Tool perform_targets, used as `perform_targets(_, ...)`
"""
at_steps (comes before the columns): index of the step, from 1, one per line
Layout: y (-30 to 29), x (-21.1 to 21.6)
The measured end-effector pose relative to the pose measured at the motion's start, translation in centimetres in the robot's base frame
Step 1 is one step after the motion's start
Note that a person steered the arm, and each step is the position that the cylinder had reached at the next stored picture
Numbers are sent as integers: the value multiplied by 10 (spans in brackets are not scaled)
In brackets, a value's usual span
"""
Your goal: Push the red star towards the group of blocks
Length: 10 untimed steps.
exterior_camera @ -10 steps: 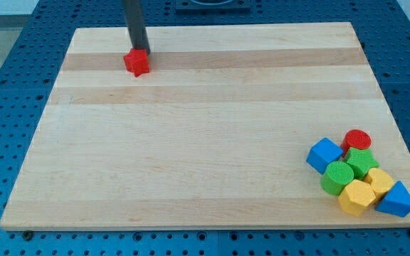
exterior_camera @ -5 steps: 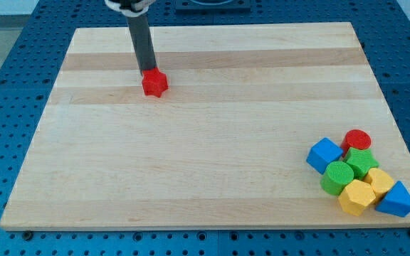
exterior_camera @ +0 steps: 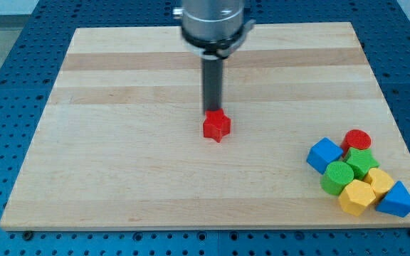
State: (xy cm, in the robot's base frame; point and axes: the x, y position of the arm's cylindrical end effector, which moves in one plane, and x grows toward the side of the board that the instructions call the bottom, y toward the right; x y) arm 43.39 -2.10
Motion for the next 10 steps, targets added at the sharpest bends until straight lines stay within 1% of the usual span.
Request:
perform_targets(1,-41,5)
perform_targets(2,-30,41)
perform_targets(3,19,41)
perform_targets(4,62,13)
perform_targets(5,87,-21)
perform_targets(6,81,-39)
perform_targets(7,126,-40)
perform_targets(8,155,-30)
perform_targets(10,157,10)
